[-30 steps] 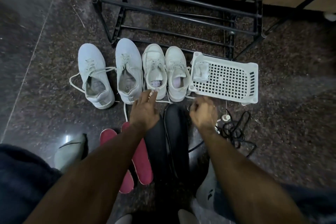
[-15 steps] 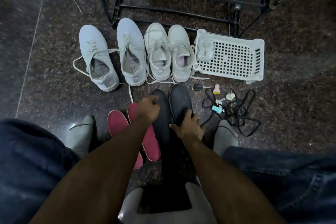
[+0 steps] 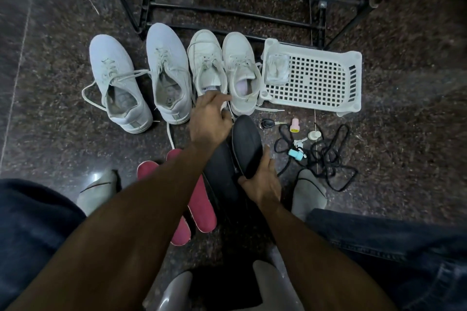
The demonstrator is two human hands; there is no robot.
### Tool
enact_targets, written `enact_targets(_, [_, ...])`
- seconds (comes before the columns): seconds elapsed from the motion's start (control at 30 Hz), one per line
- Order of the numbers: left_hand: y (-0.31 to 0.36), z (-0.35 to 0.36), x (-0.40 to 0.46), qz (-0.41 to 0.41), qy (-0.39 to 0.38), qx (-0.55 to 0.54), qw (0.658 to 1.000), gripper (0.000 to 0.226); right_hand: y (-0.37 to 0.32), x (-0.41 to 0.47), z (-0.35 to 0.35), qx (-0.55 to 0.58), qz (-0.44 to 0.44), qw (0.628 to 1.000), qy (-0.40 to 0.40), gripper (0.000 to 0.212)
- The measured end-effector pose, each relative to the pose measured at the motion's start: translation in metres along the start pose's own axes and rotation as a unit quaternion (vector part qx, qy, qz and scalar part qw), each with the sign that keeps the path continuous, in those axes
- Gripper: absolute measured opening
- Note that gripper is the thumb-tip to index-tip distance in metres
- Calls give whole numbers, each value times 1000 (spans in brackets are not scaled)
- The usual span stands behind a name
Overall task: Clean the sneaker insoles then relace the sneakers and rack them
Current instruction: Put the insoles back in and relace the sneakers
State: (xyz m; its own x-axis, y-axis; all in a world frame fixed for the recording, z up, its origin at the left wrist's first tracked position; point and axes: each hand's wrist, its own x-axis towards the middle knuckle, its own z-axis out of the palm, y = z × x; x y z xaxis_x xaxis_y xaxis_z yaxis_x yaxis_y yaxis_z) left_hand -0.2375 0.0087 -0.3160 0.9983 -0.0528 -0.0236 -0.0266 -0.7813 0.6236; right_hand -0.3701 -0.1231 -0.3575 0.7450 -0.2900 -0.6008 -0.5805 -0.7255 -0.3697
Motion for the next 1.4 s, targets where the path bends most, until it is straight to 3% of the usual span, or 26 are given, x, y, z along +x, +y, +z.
enact_targets(0.13, [9, -5, 21, 104, -213, 192, 952, 66, 4, 2, -10, 100, 40, 992, 61, 105])
enact_targets(0.23, [10, -5, 28, 118, -274, 253, 920, 76, 2, 11, -21, 147, 39, 981, 116, 95])
enact_targets(0.4, [17, -8, 34, 155, -268, 322, 895, 72, -11, 32, -49, 201, 11, 968, 150, 78])
enact_targets(0.53, [21, -9, 25, 137, -299, 275, 903, 64, -22, 45, -73, 236, -6, 959, 160, 67])
enact_targets(0.7, [24, 2, -19, 170, -282, 266, 906, 44, -25, 41, -83, 286, -14, 947, 143, 66])
enact_targets(0.8, [21, 11, -46, 176, -244, 253, 920, 32, -19, 35, -80, 308, -21, 944, 121, 76])
enact_targets(1.0, [16, 18, -46, 61, -133, 79, 986, 19, -13, 26, -73, 309, 15, 946, 94, 90])
enact_targets(1.07, [17, 17, -38, 39, -142, 83, 986, 23, -15, 25, -72, 306, 18, 948, 88, 95])
enact_targets(1.2, [22, 17, -25, -82, -227, 131, 962, 42, -28, 25, -68, 292, -10, 954, 68, 104])
enact_targets(1.27, [22, 19, -22, -93, -244, 159, 952, 43, -34, 27, -67, 287, -20, 954, 79, 105])
enact_targets(1.4, [28, 17, -11, -104, -175, 126, 971, 33, -39, 35, -68, 296, -26, 950, 95, 106])
